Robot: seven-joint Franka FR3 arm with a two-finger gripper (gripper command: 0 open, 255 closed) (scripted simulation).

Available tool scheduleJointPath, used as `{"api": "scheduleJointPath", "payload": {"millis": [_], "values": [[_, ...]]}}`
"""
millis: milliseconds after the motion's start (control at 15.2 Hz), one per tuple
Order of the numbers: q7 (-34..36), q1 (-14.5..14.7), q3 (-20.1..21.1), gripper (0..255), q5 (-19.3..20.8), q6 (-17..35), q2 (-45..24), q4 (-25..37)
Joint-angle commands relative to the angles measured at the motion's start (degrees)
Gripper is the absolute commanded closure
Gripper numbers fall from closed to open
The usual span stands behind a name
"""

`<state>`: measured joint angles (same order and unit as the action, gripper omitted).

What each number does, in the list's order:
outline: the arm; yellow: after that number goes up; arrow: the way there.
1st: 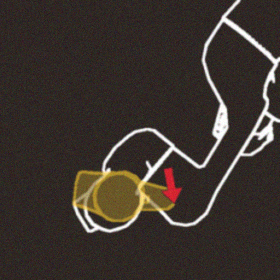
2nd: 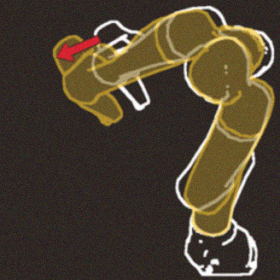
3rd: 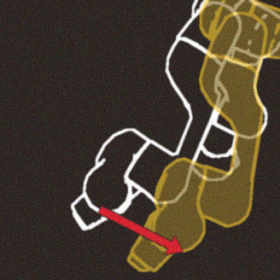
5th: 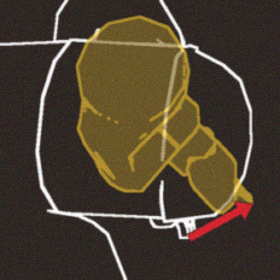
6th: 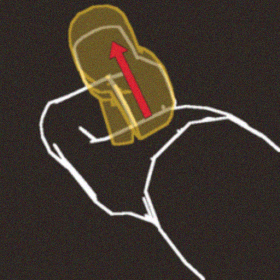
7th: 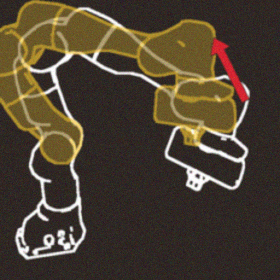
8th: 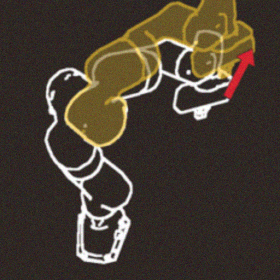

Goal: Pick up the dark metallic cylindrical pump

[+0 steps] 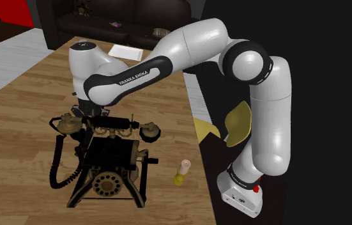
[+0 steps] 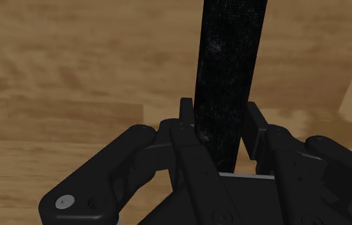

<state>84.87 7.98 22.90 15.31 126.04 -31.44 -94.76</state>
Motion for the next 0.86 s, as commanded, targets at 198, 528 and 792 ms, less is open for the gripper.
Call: {"api": "scheduleJointPath", "payload": {"millis": [198, 528, 792], "values": [[-0.76, -0.38, 0.54, 255, -0.94, -3.02, 1.73, 1.42], [-1.32, -0.60, 1.02, 255, -1.79, -6.07, 3.31, 3.01], [-1.55, -0.67, 1.20, 255, -2.12, -7.42, 3.92, 3.80]]}}
